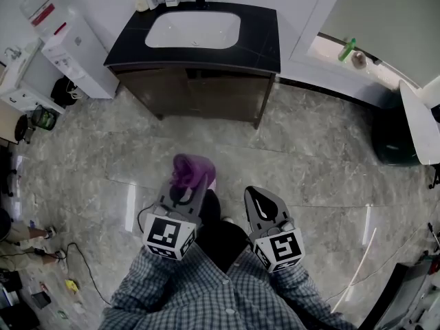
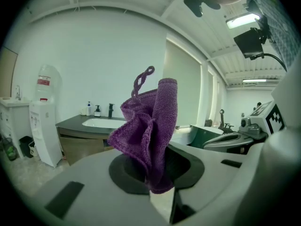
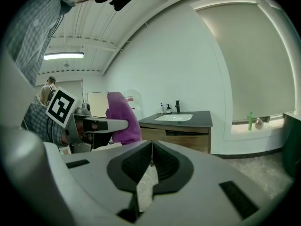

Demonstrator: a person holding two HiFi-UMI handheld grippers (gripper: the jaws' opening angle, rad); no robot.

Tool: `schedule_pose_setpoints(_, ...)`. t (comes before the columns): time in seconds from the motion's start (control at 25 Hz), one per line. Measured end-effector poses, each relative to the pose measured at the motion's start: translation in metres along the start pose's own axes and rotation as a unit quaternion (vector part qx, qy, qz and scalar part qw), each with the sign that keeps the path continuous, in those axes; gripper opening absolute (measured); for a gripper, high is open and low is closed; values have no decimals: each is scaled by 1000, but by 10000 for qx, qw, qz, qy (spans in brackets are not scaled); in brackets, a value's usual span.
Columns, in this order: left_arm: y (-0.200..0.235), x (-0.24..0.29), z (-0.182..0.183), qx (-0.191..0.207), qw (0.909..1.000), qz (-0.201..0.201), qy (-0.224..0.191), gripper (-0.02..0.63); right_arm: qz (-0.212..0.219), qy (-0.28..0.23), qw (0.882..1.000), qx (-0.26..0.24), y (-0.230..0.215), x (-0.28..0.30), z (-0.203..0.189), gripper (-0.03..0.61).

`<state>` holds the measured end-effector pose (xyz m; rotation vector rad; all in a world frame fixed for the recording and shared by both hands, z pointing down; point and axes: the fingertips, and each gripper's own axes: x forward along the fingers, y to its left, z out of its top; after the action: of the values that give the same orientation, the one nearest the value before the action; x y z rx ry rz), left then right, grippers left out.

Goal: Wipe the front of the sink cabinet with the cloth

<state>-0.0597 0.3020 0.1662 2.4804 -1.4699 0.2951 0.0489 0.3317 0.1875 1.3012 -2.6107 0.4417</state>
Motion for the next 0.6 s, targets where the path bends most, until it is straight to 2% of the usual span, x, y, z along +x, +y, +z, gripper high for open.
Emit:
schedule_pose_setpoints(0.24, 51, 53, 6, -119, 9998, 146, 71, 72, -151, -25, 9999, -20, -37, 46, 15, 18)
schedule_pose_setpoints(0.6, 129, 139, 25, -226, 9992, -163, 275, 72, -323, -194, 9993, 82, -69, 154, 67, 18)
